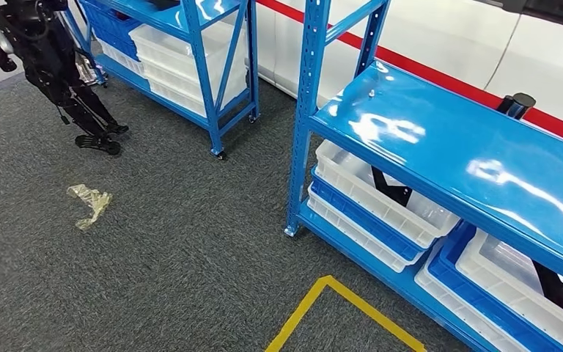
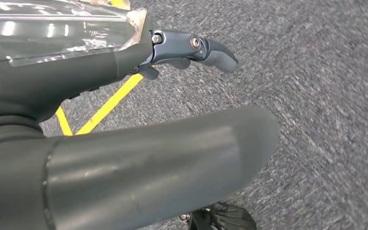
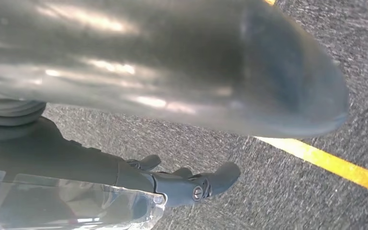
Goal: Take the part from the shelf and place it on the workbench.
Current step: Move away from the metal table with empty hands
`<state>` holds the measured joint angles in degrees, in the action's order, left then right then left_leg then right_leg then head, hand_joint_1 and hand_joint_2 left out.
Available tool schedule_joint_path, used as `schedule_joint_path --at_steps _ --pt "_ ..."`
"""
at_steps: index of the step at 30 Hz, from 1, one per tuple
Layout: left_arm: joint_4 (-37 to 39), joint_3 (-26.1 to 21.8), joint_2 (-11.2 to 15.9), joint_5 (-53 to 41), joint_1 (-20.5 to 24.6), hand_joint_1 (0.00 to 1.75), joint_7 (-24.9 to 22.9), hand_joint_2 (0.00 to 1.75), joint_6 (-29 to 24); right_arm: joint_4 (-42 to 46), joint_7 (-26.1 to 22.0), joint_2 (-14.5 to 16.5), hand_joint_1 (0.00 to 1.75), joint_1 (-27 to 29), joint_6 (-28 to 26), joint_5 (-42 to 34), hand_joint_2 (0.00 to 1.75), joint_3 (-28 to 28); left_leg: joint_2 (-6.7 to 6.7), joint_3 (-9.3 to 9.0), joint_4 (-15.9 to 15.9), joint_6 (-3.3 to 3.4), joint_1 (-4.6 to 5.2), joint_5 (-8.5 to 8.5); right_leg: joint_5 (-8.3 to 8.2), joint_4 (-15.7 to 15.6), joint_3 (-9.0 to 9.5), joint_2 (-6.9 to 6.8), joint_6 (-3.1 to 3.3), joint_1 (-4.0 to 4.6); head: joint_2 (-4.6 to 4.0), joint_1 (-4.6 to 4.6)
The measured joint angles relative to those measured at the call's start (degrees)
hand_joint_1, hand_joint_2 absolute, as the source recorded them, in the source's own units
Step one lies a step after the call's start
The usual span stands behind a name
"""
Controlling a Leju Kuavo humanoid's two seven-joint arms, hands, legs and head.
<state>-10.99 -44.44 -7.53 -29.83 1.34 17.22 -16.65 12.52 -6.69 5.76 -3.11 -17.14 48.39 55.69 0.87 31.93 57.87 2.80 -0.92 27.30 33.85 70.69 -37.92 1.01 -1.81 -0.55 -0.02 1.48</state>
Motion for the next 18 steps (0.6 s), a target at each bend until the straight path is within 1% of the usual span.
schedule_joint_path --at_steps 1,2,3,4,5,6,7,8,9,10,11,12,13,14,15,16,17,18 --pt "0.0 0.0 0.0 0.0 0.0 0.0 0.0 0.0 0.0 0.0 0.0 0.0 0.0 0.0 0.1 0.0 0.0 0.0 0.57 0.01 0.0 0.02 0.04 0.05 0.98 3.0 -1.52 -0.22 -0.15 -0.06 0.0 0.01" --pt "0.0 0.0 0.0 0.0 -0.1 0.0 0.0 0.0 0.0 0.0 0.0 0.0 0.0 0.1 0.2 0.0 0.0 0.0 1.11 -0.01 0.0 0.01 0.04 0.11 1.01 3.9 -1.99 -0.38 -0.52 -0.14 0.0 0.01" --pt "0.0 0.0 0.0 0.0 -0.1 0.0 0.0 0.0 0.0 0.0 0.0 -0.1 0.0 0.1 0.3 0.0 0.0 0.0 1.61 -0.09 0.0 -0.06 0.02 0.18 0.07 2.2 -1.17 -0.62 -1.03 -0.22 0.0 0.02" --pt "0.0 0.0 0.0 0.0 -0.1 0.0 0.0 0.0 0.0 0.0 0.0 -0.1 0.0 0.2 0.4 -0.1 0.0 0.0 2.08 -0.21 0.0 -0.19 -0.02 0.26 -1.49 -1.6 0.77 -1.16 -1.54 -0.3 0.0 0.02" --pt "0.0 0.0 0.0 0.0 -0.1 0.0 0.0 0.0 0.0 0.0 0.0 -0.1 0.0 0.2 0.4 -0.1 0.0 0.0 2.54 -0.4 0.0 -0.38 0.02 0.38 -3.2 -6.2 3.1 -2.3 -1.84 -0.34 0.0 0.07" --pt "0.0 0.0 0.0 0.0 -0.1 0.0 0.1 0.0 0.0 0.0 0.0 -0.2 0.0 0.1 0.4 -0.1 0.0 0.0 3.0 -0.63 0.1 -0.69 0.15 0.59 -4.6 -10.0 4.99 -3.44 -1.89 -0.25 0.0 0.12" --pt "0.0 0.0 0.0 0.0 -0.1 0.0 0.1 0.0 0.0 0.0 0.0 -0.2 0.0 0.0 0.5 -0.1 0.0 0.0 3.43 -0.9 0.1 -1.05 0.28 0.81 -5.46 -12.3 6.16 -4.21 -1.61 -0.12 0.0 0.08" --pt "0.0 0.0 0.1 0.0 -0.1 0.0 0.1 0.0 0.0 0.0 0.0 -0.2 0.0 -0.1 0.5 -0.1 0.0 0.0 3.87 -1.23 0.0 -1.43 0.4 1.0 -5.83 -13.1 6.54 -4.53 -1.16 0.05 0.0 0.04" --pt "0.0 0.0 0.1 0.0 -0.1 0.0 0.2 0.0 0.0 0.0 0.0 -0.2 0.0 -0.1 0.6 -0.1 0.0 0.0 4.36 -1.56 -0.1 -1.84 0.42 1.15 -5.94 -13.1 6.5 -4.1 -0.71 0.25 0.0 -0.03" --pt "0.0 0.0 0.1 0.0 -0.1 0.0 0.2 0.0 0.1 0.0 0.0 -0.2 0.0 -0.1 0.6 -0.1 0.0 0.0 4.64 -1.85 -0.2 -2.24 0.3 1.27 -6.05 -13.2 6.6 -3.43 -0.17 0.07 0.0 -0.13" --pt "0.0 0.0 0.1 0.0 0.0 0.0 0.2 0.0 0.1 0.0 0.0 -0.2 0.0 0.0 0.6 -0.1 0.0 0.0 4.21 -1.97 0.0 -2.62 0.15 1.61 -6.18 -13.3 6.77 -2.86 0.24 -0.15 0.0 -0.21" --pt "0.0 0.0 0.1 -0.1 0.1 0.0 0.3 0.0 0.1 0.0 0.0 -0.2 0.0 0.0 0.6 -0.1 0.0 0.0 3.17 -1.6 1.1 -2.96 0.02 2.55 -6.37 -13.4 6.95 -2.32 0.7 -0.41 0.0 -0.32" --pt "0.0 0.0 0.1 -0.1 0.1 0.0 0.3 0.0 0.1 0.0 -0.1 -0.2 0.0 0.0 0.7 -0.2 0.0 0.0 1.78 -0.6 3.5 -3.2 -0.1 4.13 -6.54 -13.5 7.12 -1.79 1.11 -0.69 0.0 -0.43" --pt "0.0 0.0 0.2 -0.1 0.0 0.0 0.4 0.0 0.2 0.0 -0.1 -0.2 0.0 0.0 0.7 -0.2 0.0 0.0 0.38 1.09 7.0 -3.34 -0.14 6.16 -6.6 -13.5 7.12 -1.26 1.36 -0.65 0.0 -0.53" --pt "0.1 0.0 0.2 -0.2 0.0 0.0 0.4 0.0 0.2 0.0 -0.2 -0.3 0.0 -0.1 0.7 -0.3 0.0 0.0 -0.43 3.11 11.1 -3.39 -0.15 8.12 -6.64 -13.5 7.06 -0.71 1.57 -0.54 0.0 -0.56" --pt "0.1 0.0 0.2 -0.2 -0.1 0.0 0.5 0.0 0.3 0.0 -0.3 -0.3 0.0 0.0 0.7 -0.3 0.0 0.0 -0.76 4.93 14.5 -3.42 -0.16 9.31 -6.63 -13.5 7.03 -0.07 1.64 -0.41 0.0 -0.56" --pt "0.1 0.0 0.2 -0.2 -0.2 0.0 0.5 0.0 0.4 0.0 -0.4 -0.3 0.0 0.0 0.7 -0.4 0.0 0.0 -0.89 6.04 16.3 -3.39 -0.16 9.34 -6.62 -13.5 7.05 0.61 1.65 -0.29 0.0 -0.57" --pt "0.1 0.0 0.3 -0.2 -0.2 0.0 0.5 0.0 0.4 0.0 -0.4 -0.3 0.0 0.1 0.7 -0.5 0.0 0.0 -0.97 6.06 15.8 -3.29 -0.17 8.18 -6.62 -13.5 7.14 1.28 1.64 -0.22 0.0 -0.56"
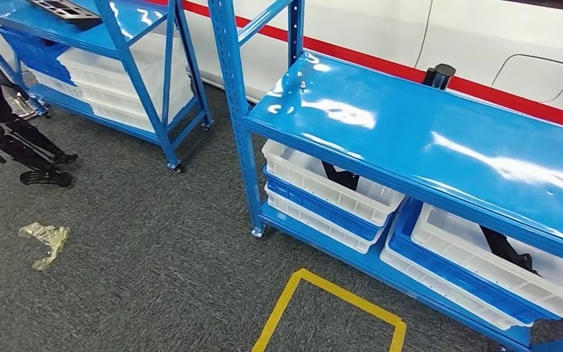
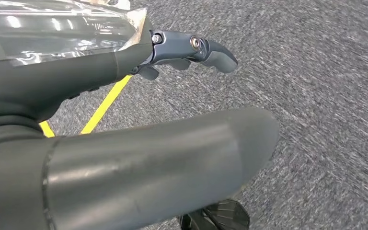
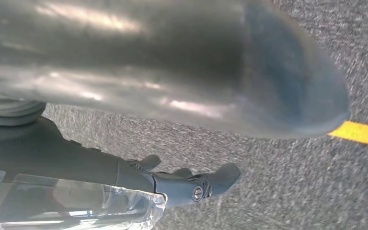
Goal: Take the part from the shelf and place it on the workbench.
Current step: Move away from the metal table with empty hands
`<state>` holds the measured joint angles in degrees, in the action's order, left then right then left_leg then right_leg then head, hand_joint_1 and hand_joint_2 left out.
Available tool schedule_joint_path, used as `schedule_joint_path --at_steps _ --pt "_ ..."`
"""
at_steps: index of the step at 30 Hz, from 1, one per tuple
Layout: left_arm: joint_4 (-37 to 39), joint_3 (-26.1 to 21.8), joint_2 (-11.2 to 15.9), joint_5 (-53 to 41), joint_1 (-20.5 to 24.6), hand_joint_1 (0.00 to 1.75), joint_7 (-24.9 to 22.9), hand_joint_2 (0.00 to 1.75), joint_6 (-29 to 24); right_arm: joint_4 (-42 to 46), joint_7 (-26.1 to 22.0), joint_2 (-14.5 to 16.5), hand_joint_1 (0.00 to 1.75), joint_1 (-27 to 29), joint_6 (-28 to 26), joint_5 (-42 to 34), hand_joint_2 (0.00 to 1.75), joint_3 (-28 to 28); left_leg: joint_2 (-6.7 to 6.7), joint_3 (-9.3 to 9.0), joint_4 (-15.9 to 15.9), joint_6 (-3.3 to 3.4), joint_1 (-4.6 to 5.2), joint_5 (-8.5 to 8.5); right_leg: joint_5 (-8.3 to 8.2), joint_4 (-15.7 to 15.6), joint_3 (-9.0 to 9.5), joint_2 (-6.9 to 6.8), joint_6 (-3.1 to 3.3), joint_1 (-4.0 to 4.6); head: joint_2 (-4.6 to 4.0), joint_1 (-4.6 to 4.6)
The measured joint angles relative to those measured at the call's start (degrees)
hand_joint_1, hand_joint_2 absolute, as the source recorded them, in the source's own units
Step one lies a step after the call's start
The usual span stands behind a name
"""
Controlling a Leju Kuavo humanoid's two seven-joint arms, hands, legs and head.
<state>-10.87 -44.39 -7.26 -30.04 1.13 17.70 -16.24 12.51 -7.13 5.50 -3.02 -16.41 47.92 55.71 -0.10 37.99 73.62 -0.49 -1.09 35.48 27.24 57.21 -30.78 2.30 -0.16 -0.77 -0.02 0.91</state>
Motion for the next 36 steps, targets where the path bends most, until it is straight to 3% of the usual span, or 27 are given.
schedule_joint_path --at_steps 2,4,5,7,8,10,12,14,15,16,18,20,21,23,25,27,28,29,30,31,33,34,36 --pt "0.0 0.0 0.1 -0.1 0.0 0.0 0.1 0.0 0.2 0.0 -0.1 0.0 0.0 0.1 0.0 -0.2 0.0 0.0 -1.18 -2.85 -7.0 0.42 -0.05 -4.64 0.02 0.0 0.22 1.45 -0.03 0.03 0.0 -0.02" --pt "0.0 0.0 0.3 -0.3 0.0 0.0 0.2 0.0 0.3 0.0 -0.1 0.0 0.0 -0.1 0.0 -0.4 0.0 0.0 -3.35 -5.85 -13.9 0.87 -0.08 -7.51 0.11 0.2 0.06 2.69 -0.32 0.31 0.0 0.0" --pt "0.0 0.0 0.4 -0.3 0.0 0.0 0.2 0.0 0.4 -0.1 -0.1 0.0 0.0 -0.1 0.0 -0.6 0.0 0.0 -3.97 -6.42 -15.3 1.09 0.02 -7.76 0.11 0.2 -0.24 3.19 -0.62 0.33 0.0 0.02" --pt "0.0 0.0 0.4 -0.3 0.1 0.0 0.3 0.0 0.4 -0.1 -0.1 0.0 0.0 0.0 0.1 -0.7 0.0 0.1 -3.14 -6.63 -15.8 1.71 0.32 -7.73 0.01 -0.1 -0.77 4.24 -1.48 0.22 0.0 0.03" --pt "0.0 0.0 0.4 -0.3 0.2 0.0 0.3 0.0 0.5 -0.1 -0.1 0.0 0.0 0.0 0.1 -0.8 0.0 0.1 -2.54 -6.8 -16.1 2.16 0.36 -7.91 0.09 0.2 -1.01 4.08 -1.84 0.15 0.0 0.02" --pt "0.0 0.0 0.4 -0.3 0.2 0.0 0.4 0.0 0.5 -0.2 -0.1 0.0 0.0 0.0 0.1 -0.8 0.0 0.1 -1.19 -7.15 -16.9 2.97 0.19 -8.34 1.68 3.2 -2.52 1.9 -1.96 0.33 0.0 0.28" --pt "0.0 0.0 0.4 -0.3 0.2 0.0 0.4 0.0 0.5 -0.2 -0.1 0.0 0.0 -0.2 0.1 -0.9 0.0 0.1 0.29 -7.22 -17.1 3.33 0.25 -8.39 5.0 10.6 -6.26 -0.74 -1.71 0.28 0.0 0.58" --pt "0.0 0.0 0.4 -0.4 0.2 0.0 0.4 0.0 0.5 -0.2 -0.1 -0.1 0.0 -0.1 0.1 -0.9 0.0 0.1 1.79 -7.17 -17.1 3.32 0.31 -8.28 6.92 16.4 -9.25 -1.55 -2.12 0.01 0.0 0.63" --pt "0.0 0.0 0.4 -0.4 0.2 0.0 0.4 0.0 0.6 -0.3 -0.1 -0.1 0.0 -0.1 0.2 -1.0 0.0 0.1 2.44 -7.2 -17.1 3.25 0.27 -8.21 6.53 16.2 -9.11 -1.79 -2.63 -0.16 0.0 0.67" --pt "0.0 0.0 0.4 -0.4 0.2 0.0 0.4 0.0 0.6 -0.3 -0.1 -0.2 0.0 0.0 0.2 -1.1 0.0 0.1 3.02 -7.28 -17.1 3.12 0.21 -8.13 5.29 13.4 -7.63 -2.17 -3.24 -0.33 0.0 0.68" --pt "0.0 0.1 0.3 -0.6 0.2 0.0 0.4 0.0 0.6 -0.3 -0.1 -0.2 0.0 0.0 0.2 -1.4 0.0 0.2 4.09 -7.72 -17.0 2.59 0.3 -7.8 2.14 4.7 -2.83 -4.57 -4.06 -0.47 0.0 0.79" --pt "0.0 0.1 0.3 -0.9 0.3 0.0 0.4 0.0 0.6 -0.3 -0.1 -0.2 0.0 -0.2 0.2 -1.6 0.0 0.4 5.02 -8.37 -16.9 1.77 0.58 -7.29 0.48 -0.1 -0.24 -6.45 -3.59 -0.27 0.0 0.69" --pt "0.0 0.1 0.3 -1.0 0.4 0.0 0.5 0.0 0.6 -0.3 -0.1 -0.2 0.0 -0.3 0.2 -1.7 0.0 0.4 5.51 -8.69 -17.0 1.38 0.65 -7.07 0.31 -0.3 -0.2 -6.47 -3.09 -0.1 0.0 0.58" --pt "0.0 0.1 0.3 -1.1 0.8 0.0 0.5 0.0 0.6 -0.3 -0.1 -0.2 0.0 -0.2 0.2 -1.9 0.0 0.6 6.0 -9.22 -16.9 0.65 0.4 -6.68 0.16 -0.4 -0.1 -5.2 -2.18 -0.27 0.0 0.35" --pt "0.0 0.2 0.3 -1.2 1.0 0.0 0.5 0.0 0.6 -0.3 -0.1 -0.2 0.0 -0.2 0.2 -2.0 0.0 0.8 3.92 -8.46 -14.4 0.02 0.07 -4.62 -0.12 -0.5 0.16 -3.98 -1.34 -0.75 0.0 0.15" --pt "0.0 0.2 0.3 -1.2 1.0 0.0 0.5 0.0 0.6 -0.3 -0.1 -0.1 0.0 -0.3 0.2 -2.2 0.0 0.9 1.04 -5.18 -7.4 -0.23 -0.05 -0.55 -0.32 -0.5 0.11 -2.79 -0.75 -0.84 0.0 -0.05" --pt "0.1 0.2 0.3 -1.2 0.9 0.0 0.5 0.0 0.6 -0.3 -0.1 -0.1 0.0 -0.3 0.2 -2.2 0.0 1.0 0.41 -3.12 -3.4 -0.24 -0.05 1.15 -0.35 -0.5 0.01 -2.13 -0.59 -0.73 0.0 -0.05" --pt "0.1 0.2 0.3 -1.2 0.9 0.0 0.5 0.0 0.6 -0.4 -0.1 -0.1 0.0 -0.2 0.2 -2.2 0.0 1.0 0.16 -1.58 -0.7 -0.23 -0.05 1.79 -0.37 -0.5 -0.03 -1.42 -0.54 -0.64 0.0 -0.05" --pt "0.1 0.2 0.3 -1.2 0.9 0.0 0.5 0.0 0.6 -0.4 -0.1 0.0 0.0 -0.2 0.2 -2.2 0.0 1.0 0.04 -0.97 0.0 -0.18 -0.06 1.16 -0.37 -0.5 0.01 -0.67 -0.55 -0.58 0.0 -0.05" --pt "0.1 0.2 0.3 -1.2 0.9 0.0 0.5 0.0 0.5 -0.4 -0.1 0.0 0.0 -0.1 0.2 -2.2 0.0 1.1 -0.09 -1.48 -1.8 -0.08 -0.09 -0.6 -0.36 -0.5 0.11 0.1 -0.56 -0.58 0.0 -0.05" --pt "0.1 0.3 0.3 -1.2 0.9 0.0 0.5 0.0 0.5 -0.4 -0.1 0.0 0.0 -0.2 0.2 -2.3 0.0 1.1 -1.6 -4.58 -9.4 0.17 -0.25 -5.15 -0.31 -0.4 0.28 1.5 -0.69 -0.54 0.0 -0.07" --pt "0.1 0.3 0.3 -1.2 0.9 0.0 0.5 0.0 0.5 -0.4 -0.1 0.1 0.0 -0.3 0.2 -2.3 0.0 1.1 -2.56 -5.96 -12.8 0.28 -0.33 -6.61 -0.23 -0.3 0.23 2.12 -0.87 -0.37 0.0 -0.05" --pt "0.1 0.3 0.3 -1.3 0.9 0.0 0.5 0.0 0.5 -0.4 -0.1 0.1 0.0 -0.3 0.2 -2.3 0.0 1.1 -3.59 -7.05 -15.7 0.67 -0.2 -7.35 -0.18 -0.2 -0.34 3.15 -1.53 -0.13 0.0 -0.02"
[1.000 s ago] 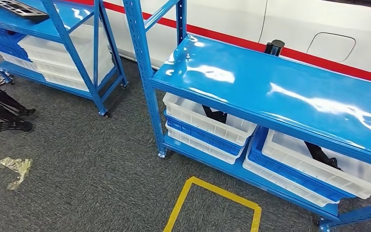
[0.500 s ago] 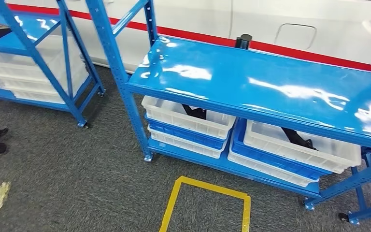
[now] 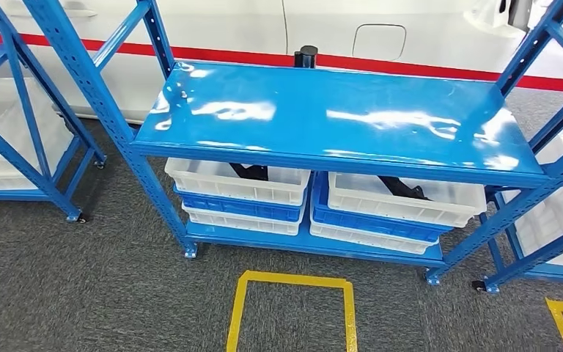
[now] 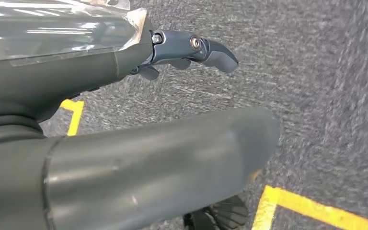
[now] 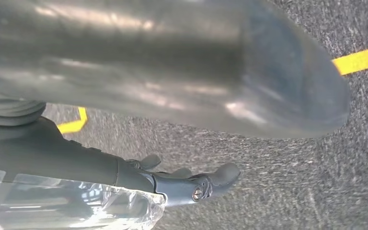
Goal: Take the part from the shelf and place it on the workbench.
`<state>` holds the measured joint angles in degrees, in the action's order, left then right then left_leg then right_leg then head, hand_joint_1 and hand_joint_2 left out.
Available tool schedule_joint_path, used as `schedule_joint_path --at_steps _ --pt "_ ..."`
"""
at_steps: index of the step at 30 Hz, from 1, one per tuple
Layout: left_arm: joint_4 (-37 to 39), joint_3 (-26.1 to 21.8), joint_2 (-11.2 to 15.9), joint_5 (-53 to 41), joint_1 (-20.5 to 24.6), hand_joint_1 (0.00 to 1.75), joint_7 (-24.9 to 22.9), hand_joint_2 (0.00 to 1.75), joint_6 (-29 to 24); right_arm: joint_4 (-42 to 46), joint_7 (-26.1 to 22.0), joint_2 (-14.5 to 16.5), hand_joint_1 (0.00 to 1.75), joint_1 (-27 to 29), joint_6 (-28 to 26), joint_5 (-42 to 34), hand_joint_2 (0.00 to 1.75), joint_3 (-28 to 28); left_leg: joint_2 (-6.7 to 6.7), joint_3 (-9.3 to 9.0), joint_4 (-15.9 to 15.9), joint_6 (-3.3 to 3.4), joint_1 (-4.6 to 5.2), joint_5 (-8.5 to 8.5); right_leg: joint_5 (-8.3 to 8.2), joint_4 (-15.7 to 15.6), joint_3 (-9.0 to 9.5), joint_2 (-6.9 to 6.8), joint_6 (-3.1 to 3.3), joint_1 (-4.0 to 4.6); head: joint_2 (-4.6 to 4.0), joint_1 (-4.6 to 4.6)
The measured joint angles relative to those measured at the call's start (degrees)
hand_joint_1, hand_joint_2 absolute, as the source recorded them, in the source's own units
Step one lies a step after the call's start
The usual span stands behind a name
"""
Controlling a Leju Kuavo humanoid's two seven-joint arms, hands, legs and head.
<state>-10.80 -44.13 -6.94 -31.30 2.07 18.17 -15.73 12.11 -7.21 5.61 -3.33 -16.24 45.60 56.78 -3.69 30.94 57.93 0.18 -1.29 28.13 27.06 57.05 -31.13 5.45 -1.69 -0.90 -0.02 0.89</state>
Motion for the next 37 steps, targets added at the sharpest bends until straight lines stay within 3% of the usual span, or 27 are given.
schedule_joint_path --at_steps 2,4,6,8,9,10,12,14,15,16,20,21,25,29,37 --pt "0.0 0.0 -0.1 0.0 0.1 0.0 0.0 0.0 0.0 0.0 0.0 0.0 0.0 0.2 0.0 0.0 0.0 0.0 1.05 -0.1 -0.3 0.85 0.18 -0.18 -0.13 -0.1 -0.53 0.82 -0.84 -0.08 0.0 0.0" --pt "0.0 0.1 -0.1 0.0 0.2 0.0 0.0 0.0 0.0 0.0 0.0 0.0 0.0 0.3 0.0 0.1 0.0 0.0 2.19 -0.21 -0.8 1.81 0.14 -0.6 0.98 2.0 -1.7 -0.73 -1.1 -0.04 0.0 0.16" --pt "0.0 0.2 -0.1 -0.1 0.2 0.0 0.0 0.0 0.0 -0.1 0.2 0.1 0.0 0.1 -0.2 0.8 0.0 0.0 3.31 -0.17 -0.9 2.33 0.26 -0.71 4.18 8.7 -4.99 -3.54 -0.73 0.06 0.0 0.55" --pt "0.0 0.2 -0.1 -0.1 0.1 0.0 0.0 0.0 0.0 -0.1 0.6 0.1 0.0 0.1 -0.6 1.9 0.0 0.0 4.27 -0.04 -0.9 2.44 0.43 -0.68 6.97 15.9 -8.48 -4.64 -0.76 0.02 0.0 0.76" --pt "0.0 0.2 -0.2 -0.2 0.1 0.0 -0.1 0.0 0.0 -0.1 0.8 0.1 0.0 0.2 -0.7 2.3 0.0 -0.1 4.63 -0.01 -0.9 2.44 0.46 -0.67 7.22 17.2 -8.97 -4.8 -1.08 -0.06 0.0 0.77" --pt "0.0 0.2 -0.2 -0.2 0.1 0.0 -0.1 0.0 0.1 -0.1 0.7 0.1 0.0 0.3 -0.8 2.4 0.0 -0.1 4.85 -0.04 -0.9 2.4 0.45 -0.66 6.46 15.8 -8.07 -4.89 -1.55 -0.17 0.0 0.8" --pt "0.0 0.3 -0.1 -0.3 0.1 0.0 -0.3 0.0 0.1 -0.1 0.6 0.0 0.0 0.3 -1.0 2.7 0.0 -0.1 5.11 -0.22 -0.9 2.15 0.42 -0.59 3.51 7.4 -3.47 -5.43 -2.41 -0.42 0.0 0.87" --pt "0.0 0.3 -0.1 -0.3 0.1 0.0 -0.4 0.0 0.3 -0.1 0.5 -0.1 0.0 0.2 -1.0 3.0 0.0 -0.2 5.19 -0.42 -0.8 1.51 0.66 -0.34 1.36 0.9 -0.02 -5.96 -2.24 -0.34 0.0 0.88" --pt "0.0 0.3 0.0 -0.3 0.1 0.0 -0.4 0.0 0.3 -0.1 0.5 -0.1 0.0 0.1 -1.0 3.1 0.0 -0.2 5.21 -0.53 -0.8 1.18 0.79 -0.24 1.0 -0.1 0.48 -6.09 -1.85 -0.24 0.0 0.81" --pt "0.0 0.3 0.1 -0.3 0.1 0.0 -0.4 0.0 0.3 -0.1 0.4 0.0 0.0 0.1 -1.0 3.1 0.0 -0.2 5.21 -0.62 -0.8 1.02 0.83 -0.08 0.82 -0.1 0.59 -6.03 -1.45 -0.23 0.0 0.69" --pt "0.0 0.3 0.4 -0.3 0.1 0.0 -0.5 0.0 0.4 -0.1 0.4 -0.1 0.0 0.1 -1.0 3.3 0.0 -0.4 5.16 -0.81 -1.1 2.73 0.7 -0.43 0.53 -0.2 1.0 -5.93 -0.87 -0.2 0.0 0.42" --pt "0.0 0.3 0.4 -0.3 0.1 0.0 -0.5 0.0 0.4 -0.1 0.4 -0.1 0.0 0.1 -1.0 3.4 0.0 -0.4 5.16 -0.88 -1.2 2.74 0.67 -0.47 0.52 -0.2 1.0 -5.92 -0.81 -0.13 0.0 0.38" --pt "0.0 0.3 0.4 -0.2 0.1 0.0 -0.5 0.0 0.4 -0.2 0.4 -0.1 0.0 0.1 -0.9 3.7 0.0 -0.6 5.16 -1.08 -1.7 2.06 0.58 -0.71 0.6 -0.2 1.0 -5.92 -0.63 0.08 0.0 0.31" --pt "0.0 0.3 0.4 -0.1 0.0 0.0 -0.4 0.0 0.4 -0.2 0.4 -0.2 0.0 0.1 -0.9 3.9 0.0 -0.7 5.16 -1.16 -2.0 0.25 0.42 -0.76 0.65 -0.1 0.95 -5.93 -0.55 0.18 0.0 0.34" --pt "0.3 0.3 0.5 0.1 0.0 0.0 -0.1 0.0 0.3 -0.2 0.7 -0.2 0.0 0.1 -1.0 4.1 0.0 -1.0 5.16 -1.15 -1.9 0.14 0.74 -0.73 0.65 -0.1 0.97 -5.93 -0.55 0.0 0.0 0.35"
